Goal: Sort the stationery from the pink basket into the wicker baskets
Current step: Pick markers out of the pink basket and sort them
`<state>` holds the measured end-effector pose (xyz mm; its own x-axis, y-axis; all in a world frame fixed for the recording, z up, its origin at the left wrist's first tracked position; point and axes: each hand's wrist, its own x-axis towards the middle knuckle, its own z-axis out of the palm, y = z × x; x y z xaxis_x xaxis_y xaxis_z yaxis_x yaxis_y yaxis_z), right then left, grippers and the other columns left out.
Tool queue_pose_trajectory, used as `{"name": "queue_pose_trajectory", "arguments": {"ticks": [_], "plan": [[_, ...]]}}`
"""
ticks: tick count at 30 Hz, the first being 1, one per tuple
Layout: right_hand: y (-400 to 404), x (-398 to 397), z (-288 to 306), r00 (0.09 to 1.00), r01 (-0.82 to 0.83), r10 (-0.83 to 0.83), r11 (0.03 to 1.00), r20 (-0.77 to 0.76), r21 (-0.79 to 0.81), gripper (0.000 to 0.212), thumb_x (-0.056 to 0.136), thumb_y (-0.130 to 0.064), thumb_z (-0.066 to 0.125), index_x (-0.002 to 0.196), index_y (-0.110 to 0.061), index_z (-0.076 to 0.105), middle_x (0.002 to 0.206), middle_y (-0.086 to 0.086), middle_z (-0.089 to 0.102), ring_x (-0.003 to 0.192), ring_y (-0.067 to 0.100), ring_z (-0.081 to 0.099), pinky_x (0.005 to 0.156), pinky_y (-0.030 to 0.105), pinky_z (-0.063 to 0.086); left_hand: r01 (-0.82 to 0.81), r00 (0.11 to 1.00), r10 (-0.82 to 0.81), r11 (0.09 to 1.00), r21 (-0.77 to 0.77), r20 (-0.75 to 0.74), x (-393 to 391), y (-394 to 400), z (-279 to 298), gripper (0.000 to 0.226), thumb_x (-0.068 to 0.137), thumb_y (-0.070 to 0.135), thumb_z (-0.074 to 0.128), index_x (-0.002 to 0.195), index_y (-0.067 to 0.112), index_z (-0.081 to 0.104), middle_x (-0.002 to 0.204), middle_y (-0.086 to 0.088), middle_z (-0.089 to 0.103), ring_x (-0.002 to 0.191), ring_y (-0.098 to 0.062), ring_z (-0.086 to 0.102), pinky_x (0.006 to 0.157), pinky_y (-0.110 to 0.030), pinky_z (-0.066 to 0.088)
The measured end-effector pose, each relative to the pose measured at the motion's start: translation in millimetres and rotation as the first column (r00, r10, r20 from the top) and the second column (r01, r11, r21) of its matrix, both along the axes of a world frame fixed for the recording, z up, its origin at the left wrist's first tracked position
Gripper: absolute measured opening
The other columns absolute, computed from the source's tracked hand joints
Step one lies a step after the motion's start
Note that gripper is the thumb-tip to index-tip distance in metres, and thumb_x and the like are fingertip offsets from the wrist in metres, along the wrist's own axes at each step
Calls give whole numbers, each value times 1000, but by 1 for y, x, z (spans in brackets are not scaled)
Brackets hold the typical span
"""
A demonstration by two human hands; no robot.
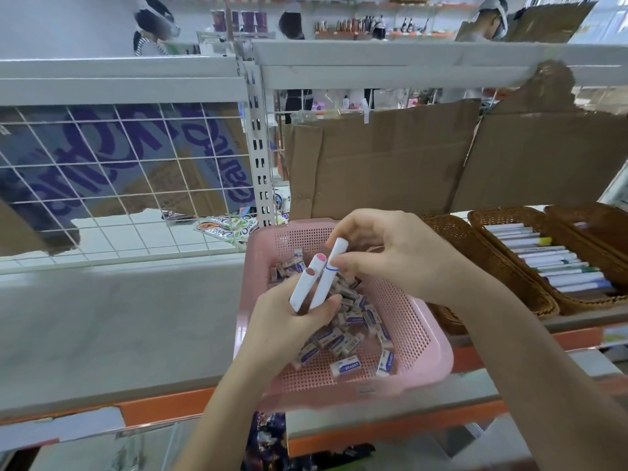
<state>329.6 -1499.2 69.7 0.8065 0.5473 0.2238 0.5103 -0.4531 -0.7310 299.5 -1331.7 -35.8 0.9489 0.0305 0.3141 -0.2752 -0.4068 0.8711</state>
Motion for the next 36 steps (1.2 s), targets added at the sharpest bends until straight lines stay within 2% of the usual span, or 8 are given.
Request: {"name": "queue_pose_trajectory", "arguments": {"ticks": [3,6,12,15,18,22,28,36], "plan": [[8,-5,-3,1000,16,-15,1000,17,-12,18,81,-20,73,96,-22,64,87,-9,72,83,-1,66,77,15,52,-24,1000,24,997,-75,-12,2,-5,5,22,68,53,61,80,35,63,72,8,64,64,-6,58,60,-24,49],[15,-9,-6,996,64,-63,998,56,-5,21,79,-26,73,96,-24,61,89,-8,72,85,4,67,85,32,53,-35,999,31,987,-154,-25,4,-8,7,13,69,49,61,71,36,63,58,12,58,55,-5,51,53,-18,43],[6,5,-15,1000,-2,3,999,24,-36,16,80,-22,72,91,-28,63,87,-12,70,82,-5,64,75,12,50,-76,997,69,981,-176,-46,5,0,-3,30,90,34,61,61,24,56,53,12,51,51,-5,46,50,-16,35],[-7,29,-36,999,24,-31,985,-36,-168,15,85,-21,69,90,-33,61,88,-15,66,81,-6,62,73,10,49,-112,992,100,977,-181,-75,6,7,-7,41,92,36,56,56,22,43,49,9,46,48,-8,43,48,-15,34],[-5,55,-75,996,44,-76,898,-54,-437,16,88,-19,64,102,-26,62,101,-11,65,87,-1,60,81,19,52,-152,988,141,968,-202,-69,7,10,-8,43,90,39,57,56,23,37,49,11,36,47,-7,33,45,-14,28],[17,79,-114,998,-46,67,718,3,-694,39,88,-15,62,126,-14,54,119,5,59,107,20,57,88,32,49,-218,976,208,942,-254,-69,10,13,-10,52,84,51,62,58,14,35,52,3,37,49,-11,33,45,-15,28],[56,98,-136,975,-94,215,601,48,-794,54,92,-22,56,141,-18,35,140,3,34,126,25,37,88,40,46,-218,976,212,950,-224,-49,9,19,-9,48,78,51,56,54,17,34,48,7,33,47,-10,30,45,-16,26],[58,95,-130,951,-113,305,500,52,-859,38,91,-14,57,127,-10,46,142,10,28,124,28,35,77,37,44,-263,965,252,932,-247,-75,14,33,-9,44,81,46,56,55,16,36,48,6,36,45,-11,32,46,-21,28]]}}
